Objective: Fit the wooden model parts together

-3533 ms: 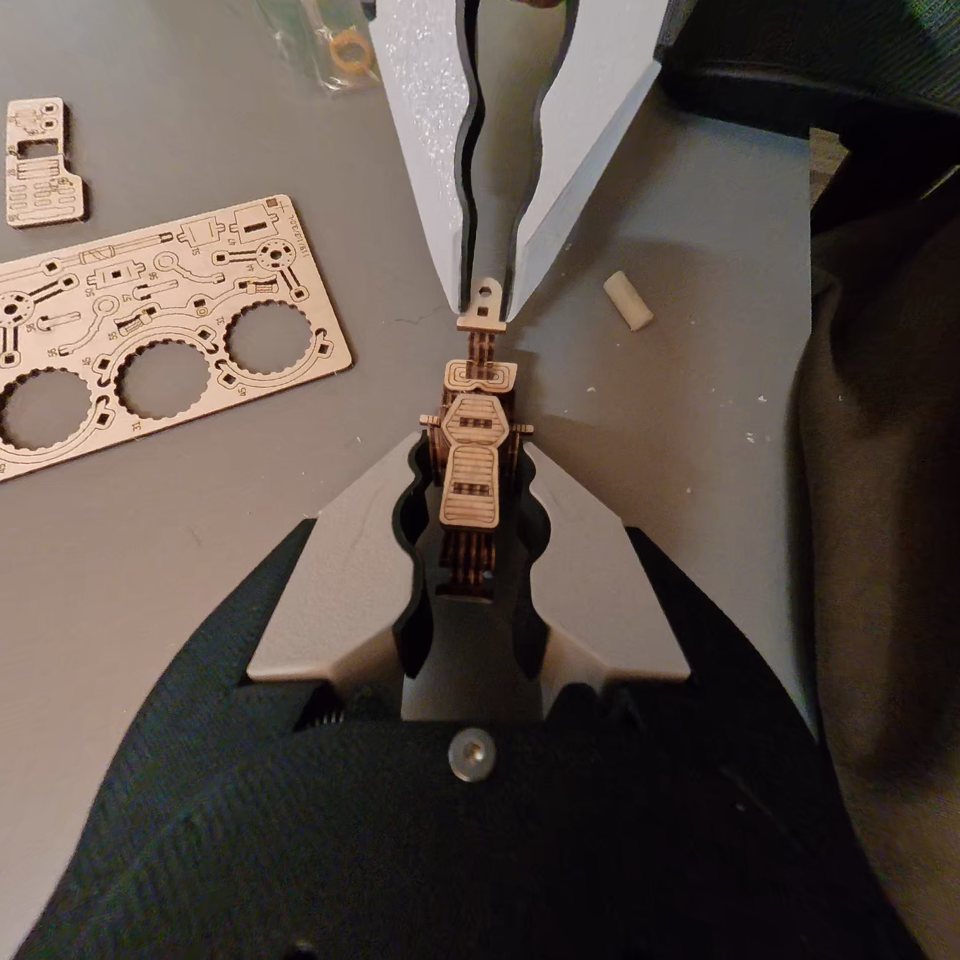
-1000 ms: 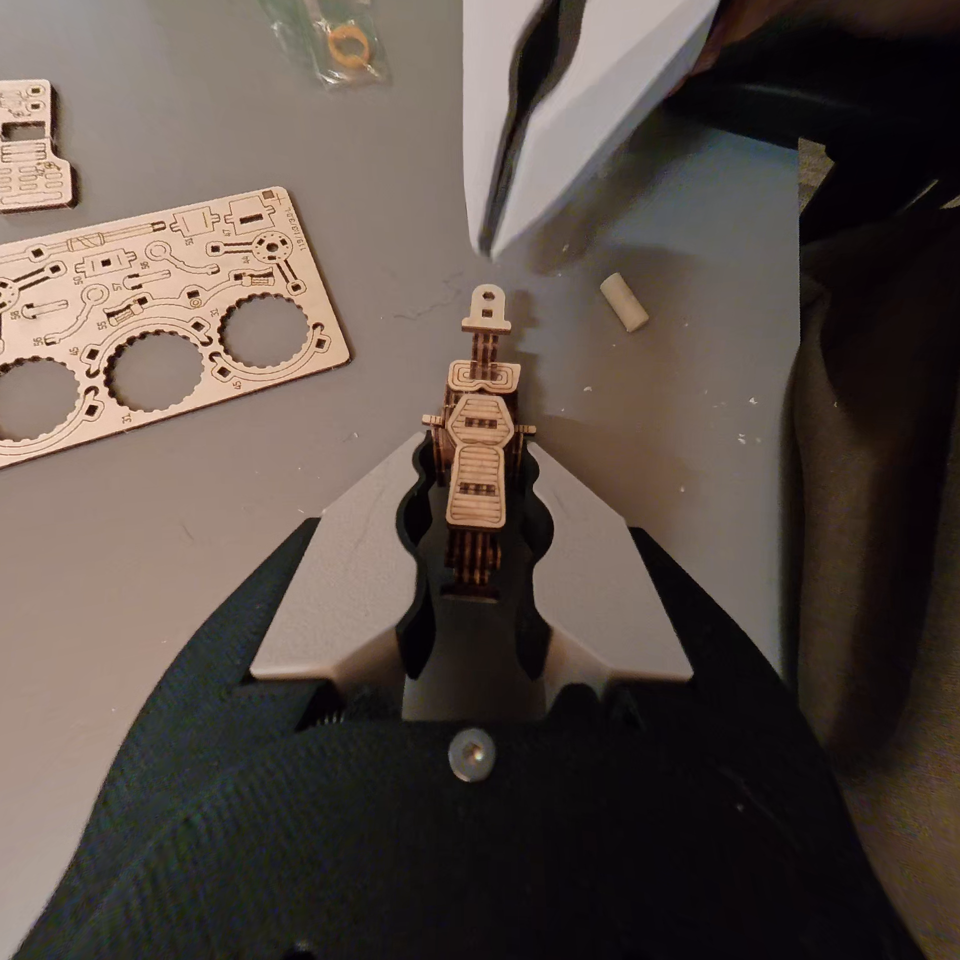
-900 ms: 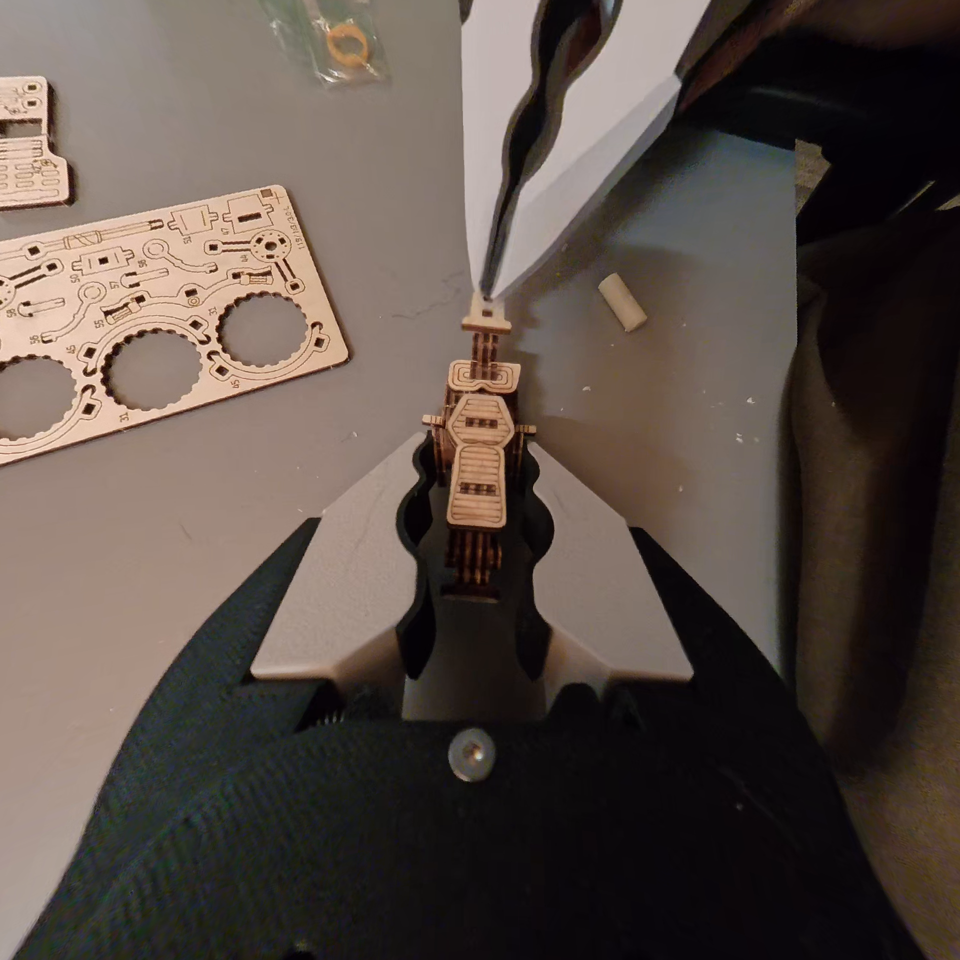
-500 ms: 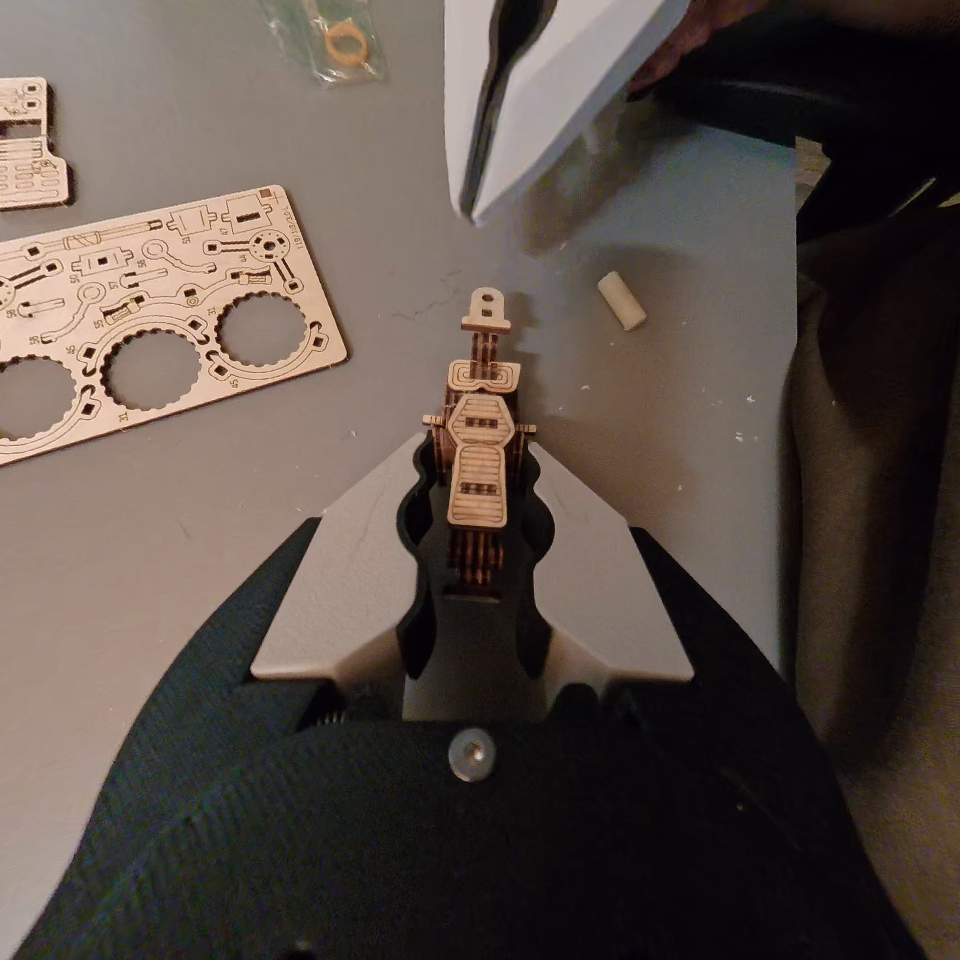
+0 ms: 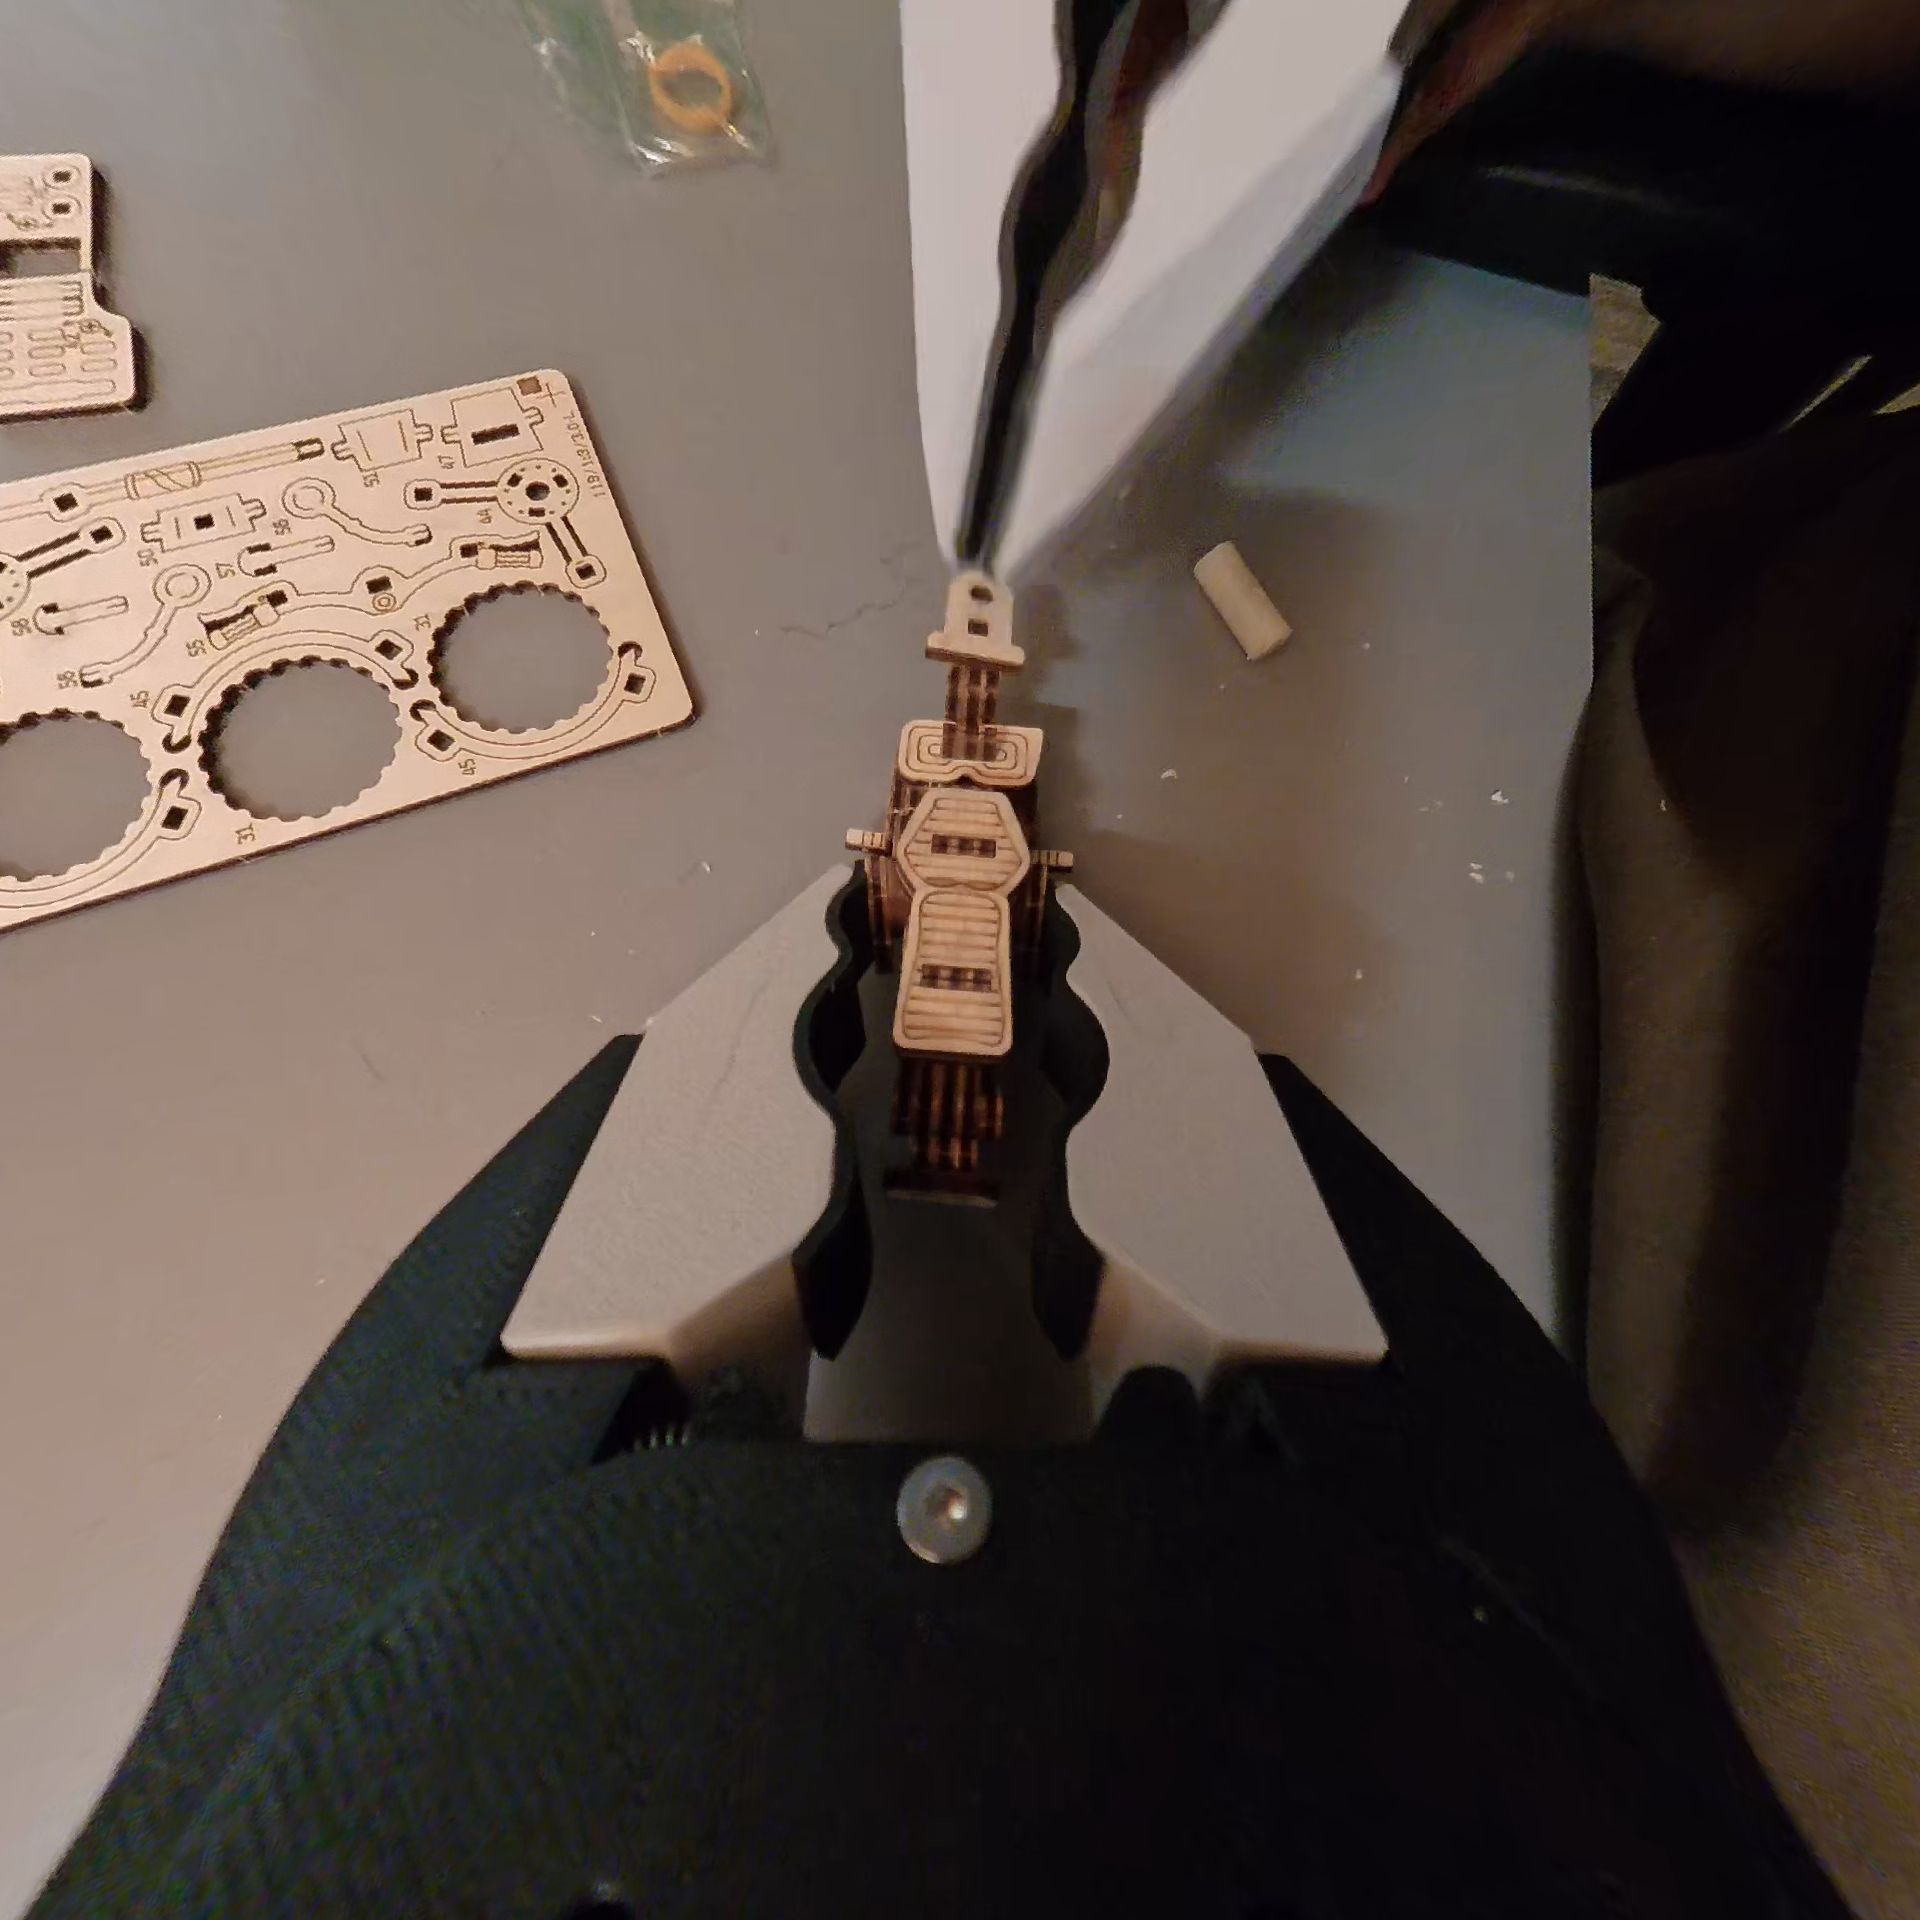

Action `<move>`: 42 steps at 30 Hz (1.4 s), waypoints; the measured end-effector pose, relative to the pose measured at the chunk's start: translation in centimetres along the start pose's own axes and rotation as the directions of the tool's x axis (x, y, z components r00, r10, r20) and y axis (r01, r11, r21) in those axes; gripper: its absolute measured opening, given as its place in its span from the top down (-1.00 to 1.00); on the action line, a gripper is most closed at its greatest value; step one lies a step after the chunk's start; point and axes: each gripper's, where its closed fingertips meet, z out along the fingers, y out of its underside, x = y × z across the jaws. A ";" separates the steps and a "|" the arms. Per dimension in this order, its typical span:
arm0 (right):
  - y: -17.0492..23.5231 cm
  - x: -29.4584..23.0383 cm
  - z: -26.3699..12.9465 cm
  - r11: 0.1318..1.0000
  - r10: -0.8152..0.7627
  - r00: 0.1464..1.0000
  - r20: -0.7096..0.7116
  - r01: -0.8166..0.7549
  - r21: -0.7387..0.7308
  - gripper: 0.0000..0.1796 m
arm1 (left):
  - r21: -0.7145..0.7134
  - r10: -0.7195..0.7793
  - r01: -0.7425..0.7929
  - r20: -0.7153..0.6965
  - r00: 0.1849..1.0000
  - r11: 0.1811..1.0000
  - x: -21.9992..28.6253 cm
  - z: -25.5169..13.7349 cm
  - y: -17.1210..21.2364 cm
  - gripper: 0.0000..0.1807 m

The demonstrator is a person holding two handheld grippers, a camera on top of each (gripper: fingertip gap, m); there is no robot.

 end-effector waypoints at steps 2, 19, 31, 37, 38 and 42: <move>-1.8 0.2 -0.9 0.997 -0.035 0.999 -0.032 0.037 0.071 1.00 | 0.000 -0.001 0.001 -0.001 1.000 1.000 0.0 0.0 0.0 0.67; -1.3 0.1 -0.6 0.997 -0.058 0.998 -0.031 0.059 0.043 1.00 | 0.000 -0.003 0.003 -0.003 1.000 1.000 0.0 0.0 0.0 0.68; 0.7 0.1 0.3 0.997 -0.070 0.997 -0.034 0.069 -0.043 0.94 | 0.001 -0.009 0.009 -0.008 1.000 1.000 0.0 0.0 0.0 0.68; -0.9 0.0 -0.4 0.996 -0.093 0.994 -0.050 0.094 0.013 0.95 | 0.001 -0.009 0.009 -0.008 1.000 1.000 0.1 0.0 0.0 0.68; 0.1 0.1 0.1 0.995 -0.094 0.994 -0.049 0.092 -0.040 0.91 | 0.001 -0.009 0.009 -0.008 1.000 1.000 0.0 0.0 0.0 0.68; -1.0 0.2 -0.5 0.994 -0.109 0.992 -0.069 0.109 -0.002 0.98 | 0.001 -0.008 0.008 -0.007 1.000 1.000 0.1 0.0 0.0 0.68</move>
